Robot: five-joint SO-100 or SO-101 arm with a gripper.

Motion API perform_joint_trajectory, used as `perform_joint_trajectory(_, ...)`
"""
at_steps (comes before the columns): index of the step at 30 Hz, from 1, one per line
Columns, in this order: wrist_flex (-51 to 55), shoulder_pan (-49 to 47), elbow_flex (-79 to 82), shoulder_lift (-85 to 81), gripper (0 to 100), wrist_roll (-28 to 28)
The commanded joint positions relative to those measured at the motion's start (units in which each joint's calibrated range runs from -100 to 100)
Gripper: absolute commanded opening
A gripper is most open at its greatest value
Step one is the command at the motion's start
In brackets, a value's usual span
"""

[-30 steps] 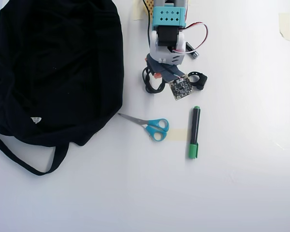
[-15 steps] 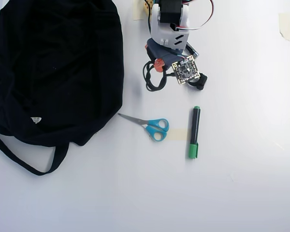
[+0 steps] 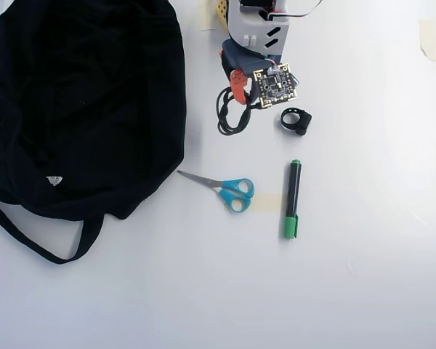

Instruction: Put the cable into the black bag

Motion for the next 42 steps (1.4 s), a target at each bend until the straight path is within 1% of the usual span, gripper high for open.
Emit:
perform_joint_trajectory(1, -0.07, 0.32, -2.53, -2.36, 2, -3.77)
perform_joint_trajectory(3, 0.27, 0.32, -3.61, -2.69, 2, -5.19)
perform_joint_trajectory(9, 1.05, 0.69, -7.02, -2.85, 2, -5.4)
perform_joint_trajectory(23, 0.7, 8.17, -15.2, -2.69, 2, -5.56)
perform_joint_trajectory(27, 0.7, 11.31, -15.91, -2.52, 2, -10.54)
perform_joint_trajectory(30, 0.36, 13.48, -15.91, -2.6, 2, -13.21)
perform_joint_trajectory(36, 0.27, 14.9, -17.53, -2.36, 2, -15.83)
perform_joint_trajectory(42, 0.18, 17.82, -16.99, -1.61, 2, -15.89)
